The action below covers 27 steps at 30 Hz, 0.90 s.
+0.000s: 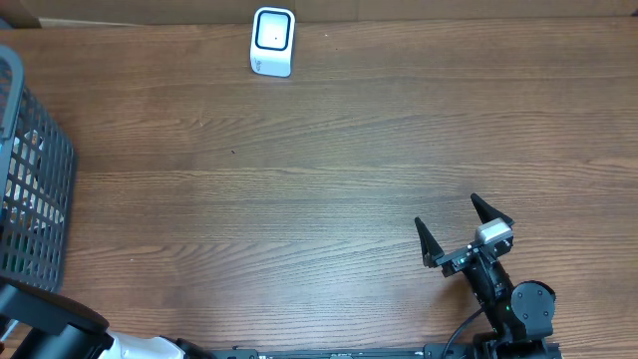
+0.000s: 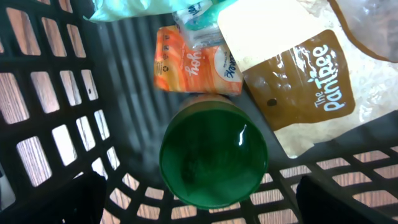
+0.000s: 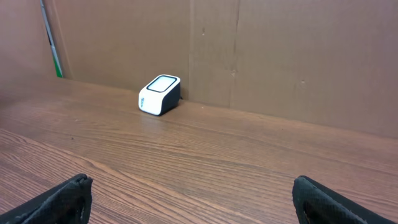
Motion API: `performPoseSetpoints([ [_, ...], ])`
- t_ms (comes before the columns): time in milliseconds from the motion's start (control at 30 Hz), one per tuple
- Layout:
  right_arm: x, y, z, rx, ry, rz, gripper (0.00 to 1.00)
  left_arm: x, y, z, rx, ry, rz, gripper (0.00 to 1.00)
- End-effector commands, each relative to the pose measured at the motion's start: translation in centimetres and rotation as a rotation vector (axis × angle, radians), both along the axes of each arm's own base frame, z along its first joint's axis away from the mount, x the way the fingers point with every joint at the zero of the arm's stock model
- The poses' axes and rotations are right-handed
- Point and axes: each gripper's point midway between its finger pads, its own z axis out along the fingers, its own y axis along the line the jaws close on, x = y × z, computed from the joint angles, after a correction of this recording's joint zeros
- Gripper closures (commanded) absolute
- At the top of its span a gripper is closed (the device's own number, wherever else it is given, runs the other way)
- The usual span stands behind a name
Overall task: Scan the item barcode
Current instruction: 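Reach the left gripper into the basket toward the green-lidded jar, then grasp the green-lidded jar with the left gripper and lift it out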
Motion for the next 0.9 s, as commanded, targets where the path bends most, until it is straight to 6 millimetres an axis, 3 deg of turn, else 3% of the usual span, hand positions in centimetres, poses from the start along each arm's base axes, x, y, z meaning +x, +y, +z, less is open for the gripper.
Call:
performPoseSetpoints([
  [0,0.1,-0.3,-0.2,0.001,-0.005,-0.015,0.0,-0.4,-0.1,-1.3,-0.015,0.033,-0.017,0.0],
  [333,0.1,-0.3,-0.2,0.001,-0.005,-0.015,0.0,-0.5,-0.3,-5.6,-0.122,0.099,-0.027,0.0],
  [533,0.1,-0.3,-0.2,0.001,-0.005,-0.015,0.0,-0.4,-0.1,-6.7,-0.137,0.107,-0.027,0.02],
  [633,0.1,-0.3,-0.2,0.001,-0.005,-0.015,0.0,-0.1,0.0,-6.7,-0.134,0.096,-0.029,0.12],
  [733,0.1,-0.3,-0.2,0.001,-0.005,-0.015,0.0,0.1,-0.1,-6.7,-0.14,0.083,-0.031,0.29],
  [867,0.1,-0.3,-0.2,0.001,-0.005,-0.015,0.0,0.1,-0.3,-6.7,-0.145,0.084,-0.033,0.41],
])
